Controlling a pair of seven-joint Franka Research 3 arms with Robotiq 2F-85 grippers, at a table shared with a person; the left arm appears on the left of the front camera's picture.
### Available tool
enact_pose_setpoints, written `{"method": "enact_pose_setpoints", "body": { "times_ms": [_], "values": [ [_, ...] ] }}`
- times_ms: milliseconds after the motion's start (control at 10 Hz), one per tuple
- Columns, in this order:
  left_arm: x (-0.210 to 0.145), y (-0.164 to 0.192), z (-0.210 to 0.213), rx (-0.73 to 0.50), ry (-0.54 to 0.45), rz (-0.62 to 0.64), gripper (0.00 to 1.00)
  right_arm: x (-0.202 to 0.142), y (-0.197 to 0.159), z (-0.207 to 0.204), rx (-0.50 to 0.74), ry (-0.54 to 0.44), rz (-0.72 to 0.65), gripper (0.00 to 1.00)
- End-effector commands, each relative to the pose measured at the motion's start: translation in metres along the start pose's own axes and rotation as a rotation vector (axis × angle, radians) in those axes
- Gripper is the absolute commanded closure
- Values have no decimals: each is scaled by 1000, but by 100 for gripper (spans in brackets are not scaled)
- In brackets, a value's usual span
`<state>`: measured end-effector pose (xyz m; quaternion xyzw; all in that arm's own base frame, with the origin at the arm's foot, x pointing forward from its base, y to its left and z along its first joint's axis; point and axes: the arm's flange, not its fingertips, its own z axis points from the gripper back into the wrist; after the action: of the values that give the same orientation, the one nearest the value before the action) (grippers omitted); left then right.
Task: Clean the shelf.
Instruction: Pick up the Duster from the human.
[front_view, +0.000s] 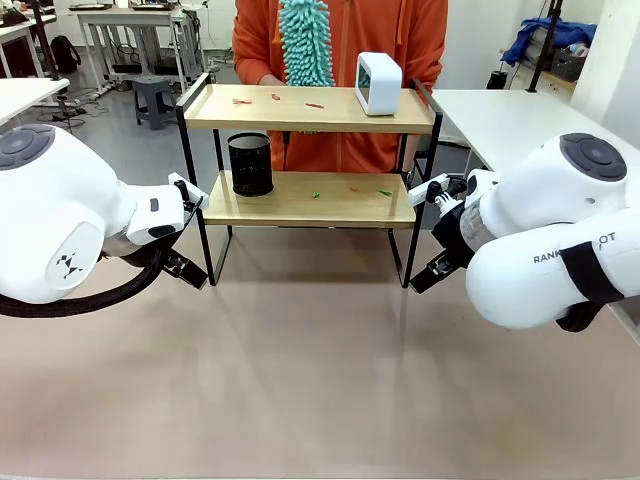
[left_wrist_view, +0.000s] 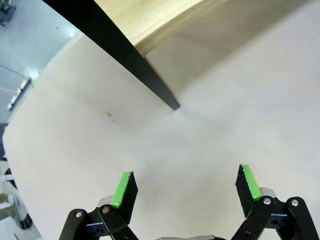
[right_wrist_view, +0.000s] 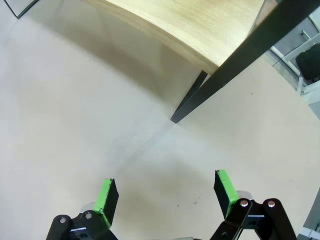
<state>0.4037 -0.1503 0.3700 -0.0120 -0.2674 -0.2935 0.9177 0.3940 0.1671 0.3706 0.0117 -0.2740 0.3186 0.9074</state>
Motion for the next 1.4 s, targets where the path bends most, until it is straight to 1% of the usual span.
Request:
{"method": "enact_pose_setpoints", "body": {
  "times_ms": [0, 100, 200, 300, 400, 500, 600, 700, 800, 900, 1000, 1100, 1200, 1300],
  "values": [
    [-6, 0, 35, -99, 25, -82, 0, 1, -7, 39, 73, -17, -33, 0],
    [-18, 6, 81, -252, 44, -99, 0, -3, -19, 97, 180, 13, -216, 0],
    [-35, 20, 120, -335, -15, -79, 0, -15, -36, 147, 228, -35, -354, 0],
    [-54, 35, 155, -422, -125, -9, 0, -36, -61, 191, 308, -90, -469, 0],
    [-83, 62, 179, -473, -227, 76, 0, -64, -90, 219, 434, -126, -547, 0],
    [-119, 98, 199, -539, -383, 220, 0, -102, -125, 236, 580, -190, -632, 0],
    [-150, 131, 206, -603, -528, 353, 0, -139, -158, 236, 656, -280, -760, 0],
    [-176, 156, 199, -690, -663, 491, 0, -177, -187, 227, 731, -357, -889, 0],
    [-198, 171, 187, -748, -739, 573, 0, -211, -209, 210, 789, -418, -1007, 0],
    [-213, 183, 172, -791, -785, 678, 0, -236, -220, 187, 815, -455, -1135, 0],
    [-217, 190, 157, -805, -786, 781, 0, -242, -221, 167, 785, -464, -1220, 0],
    [-202, 194, 144, -778, -643, 901, 0, -240, -220, 230, 766, -404, -1061, 0],
    [-225, 243, 200, -766, -747, 735, 0, -240, -220, 230, 766, -404, -1061, 0],
    [-225, 243, 200, -766, -747, 735, 0, -240, -220, 230, 766, -404, -1061, 0]
  ]
}}
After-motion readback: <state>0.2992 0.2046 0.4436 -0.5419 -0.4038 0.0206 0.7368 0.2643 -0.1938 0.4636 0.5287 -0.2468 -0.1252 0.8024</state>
